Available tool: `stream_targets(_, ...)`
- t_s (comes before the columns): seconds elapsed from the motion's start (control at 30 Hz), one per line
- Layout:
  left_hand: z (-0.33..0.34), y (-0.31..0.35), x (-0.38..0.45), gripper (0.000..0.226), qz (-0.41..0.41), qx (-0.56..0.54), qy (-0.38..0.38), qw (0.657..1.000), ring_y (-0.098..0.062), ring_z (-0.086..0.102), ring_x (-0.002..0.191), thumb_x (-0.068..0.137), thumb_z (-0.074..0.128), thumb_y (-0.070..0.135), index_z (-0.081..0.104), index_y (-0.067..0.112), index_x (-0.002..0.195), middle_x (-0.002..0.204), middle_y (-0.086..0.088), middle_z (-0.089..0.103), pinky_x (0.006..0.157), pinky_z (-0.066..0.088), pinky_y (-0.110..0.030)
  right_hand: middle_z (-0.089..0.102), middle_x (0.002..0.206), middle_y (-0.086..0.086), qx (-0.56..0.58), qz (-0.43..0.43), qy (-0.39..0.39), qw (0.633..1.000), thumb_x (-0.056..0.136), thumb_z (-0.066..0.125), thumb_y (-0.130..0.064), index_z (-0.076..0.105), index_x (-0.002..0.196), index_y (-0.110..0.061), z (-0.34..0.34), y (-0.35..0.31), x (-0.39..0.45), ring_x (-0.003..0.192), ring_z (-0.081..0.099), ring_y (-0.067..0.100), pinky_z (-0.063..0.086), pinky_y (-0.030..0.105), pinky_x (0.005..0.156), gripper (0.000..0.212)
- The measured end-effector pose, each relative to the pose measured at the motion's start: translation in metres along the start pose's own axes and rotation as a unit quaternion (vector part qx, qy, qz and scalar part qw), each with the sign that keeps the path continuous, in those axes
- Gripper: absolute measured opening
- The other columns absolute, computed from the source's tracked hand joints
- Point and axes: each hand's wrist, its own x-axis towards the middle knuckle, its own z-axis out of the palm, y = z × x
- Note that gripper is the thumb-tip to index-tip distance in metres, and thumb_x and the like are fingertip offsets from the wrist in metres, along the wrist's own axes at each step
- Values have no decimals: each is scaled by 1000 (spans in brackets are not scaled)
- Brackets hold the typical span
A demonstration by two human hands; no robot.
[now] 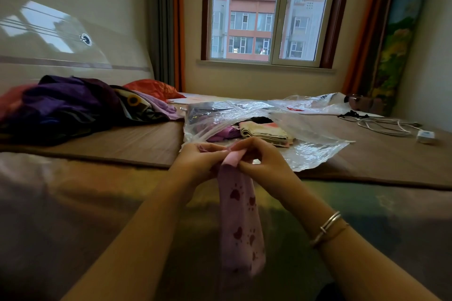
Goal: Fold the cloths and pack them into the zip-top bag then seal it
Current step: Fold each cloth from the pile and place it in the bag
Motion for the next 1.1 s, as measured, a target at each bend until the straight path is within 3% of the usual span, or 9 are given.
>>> stream_targets(0.17, -1, 5, -4, 6, 7, -19, 11, 1000, -17, 65, 64, 81, 69, -1, 68, 1, 87, 71, -11, 70, 57, 58, -23, 54, 94, -4, -112, -51, 71, 990, 78, 75, -22, 55, 72, -37, -5, 9, 3, 88, 56, 12, 41, 17, 71, 25)
stream_targets(0.3, -8, 1, -1, 10, 48, 48, 90, 994, -11, 63, 58, 74, 78, 4, 70, 9, 71, 61, -4, 68, 55, 56, -24, 51, 94, -7, -110, -83, 104, 985, 82, 72, -22, 53, 64, -31, -13, 5, 4, 96, 52, 16, 43, 27, 85, 27)
stream_targets(0.37, -10, 1, -2, 10, 49, 38, 99, 993, -12, 64, 60, 72, 80, 5, 73, 11, 69, 65, -6, 69, 58, 56, -25, 57, 83, -4, -65, -82, 55, 993, 86, 67, -23, 56, 67, -23, -16, 3, 3, 82, 56, 13, 48, 31, 76, 21)
stream_targets(0.47, -12, 3, -4, 7, 23, 2, 63, 998, -16, 67, 65, 73, 78, 4, 74, 9, 75, 70, -9, 72, 62, 58, -26, 58, 67, -8, -16, -78, -13, 997, 90, 63, -20, 60, 78, -18, -18, -3, -3, 64, 53, 9, 44, 23, 59, 13)
stream_targets(0.53, -11, 7, -6, 8, 4, -19, 20, 1000, -18, 69, 68, 74, 76, 2, 74, 6, 81, 76, -12, 73, 65, 59, -27, 64, 67, 1, -21, -81, -34, 996, 90, 63, -20, 64, 86, -19, -17, -6, -6, 61, 58, 20, 44, 27, 55, 4)
stream_targets(0.6, -8, 11, -8, 9, -4, -40, -11, 999, -16, 70, 67, 75, 74, 1, 73, 4, 83, 77, -11, 73, 64, 59, -24, 67, 70, 7, -32, -86, -39, 995, 88, 65, -23, 68, 90, -20, -15, -9, -7, 67, 62, 26, 46, 28, 56, 5)
stream_targets(0.7, -6, 15, -11, 9, -15, -53, -32, 998, -15, 70, 65, 76, 73, 1, 72, 4, 84, 76, -9, 74, 59, 58, -23, 68, 77, -8, -75, -102, -33, 991, 85, 69, -23, 71, 89, -20, -14, -5, -5, 74, 63, 6, 47, 15, 66, 5)
stream_targets(0.8, -6, 14, -10, 14, -20, -51, -52, 997, -15, 71, 69, 76, 72, 3, 72, 4, 90, 80, -9, 74, 59, 58, -23, 66, 79, -16, -105, -101, -31, 989, 85, 70, -27, 72, 87, -21, -14, -1, -2, 78, 61, -1, 44, 11, 69, 6)
stream_targets(1.1, -5, 14, -10, 18, -1, -32, -72, 997, -13, 69, 73, 88, 61, 4, 68, 5, 104, 86, -8, 71, 65, 59, -23, 64, 74, -4, -129, -83, 4, 988, 87, 68, -27, 66, 80, -16, -17, 6, 1, 73, 62, 13, 52, 34, 66, 13)
